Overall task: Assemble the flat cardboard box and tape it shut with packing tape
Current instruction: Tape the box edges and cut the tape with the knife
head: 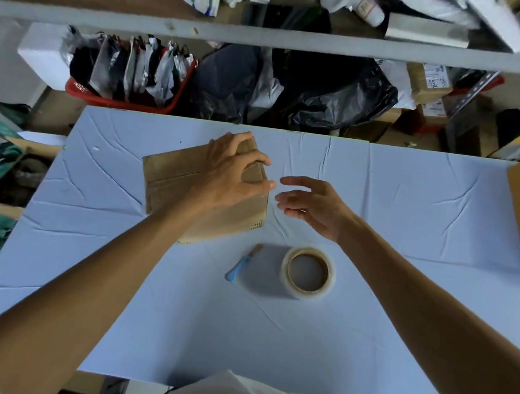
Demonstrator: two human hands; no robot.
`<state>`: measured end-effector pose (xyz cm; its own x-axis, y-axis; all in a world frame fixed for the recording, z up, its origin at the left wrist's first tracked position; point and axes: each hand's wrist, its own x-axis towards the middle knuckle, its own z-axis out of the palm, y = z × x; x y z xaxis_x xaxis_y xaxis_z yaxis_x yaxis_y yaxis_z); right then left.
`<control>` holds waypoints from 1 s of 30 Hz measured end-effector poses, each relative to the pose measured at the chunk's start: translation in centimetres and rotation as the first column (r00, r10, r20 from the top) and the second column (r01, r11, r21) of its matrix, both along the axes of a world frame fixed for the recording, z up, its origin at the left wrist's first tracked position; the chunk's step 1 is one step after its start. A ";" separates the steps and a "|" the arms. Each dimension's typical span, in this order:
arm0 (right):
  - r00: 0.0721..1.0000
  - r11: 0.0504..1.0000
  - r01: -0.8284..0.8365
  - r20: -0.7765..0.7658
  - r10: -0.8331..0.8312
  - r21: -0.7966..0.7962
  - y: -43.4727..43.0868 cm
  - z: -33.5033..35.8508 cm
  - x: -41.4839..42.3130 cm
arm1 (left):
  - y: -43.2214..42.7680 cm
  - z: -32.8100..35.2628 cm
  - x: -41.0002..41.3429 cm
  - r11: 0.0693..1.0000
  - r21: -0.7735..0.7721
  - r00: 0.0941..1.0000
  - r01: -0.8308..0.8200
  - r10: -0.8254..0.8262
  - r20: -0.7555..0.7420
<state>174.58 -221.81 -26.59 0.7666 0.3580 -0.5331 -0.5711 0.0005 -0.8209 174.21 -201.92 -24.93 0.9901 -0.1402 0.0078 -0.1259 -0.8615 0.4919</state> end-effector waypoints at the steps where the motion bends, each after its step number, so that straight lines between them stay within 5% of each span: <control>1: 1.000 1.000 -0.010 0.013 0.010 -0.012 0.2 -0.1 -0.1 | 0.1 0.0 0.0 1.000 0.005 1.000 0.017 -0.017 0.001; 17: 0.914 0.964 0.166 0.400 -0.072 -0.206 1.9 -1.8 -0.5 | 0.0 0.0 -0.2 0.999 -0.021 0.999 0.036 -0.036 0.025; 30: 0.896 0.945 0.212 0.435 -0.086 -0.249 2.5 -1.4 -0.9 | -0.2 -0.6 -0.2 0.998 0.044 0.993 0.045 -0.050 0.104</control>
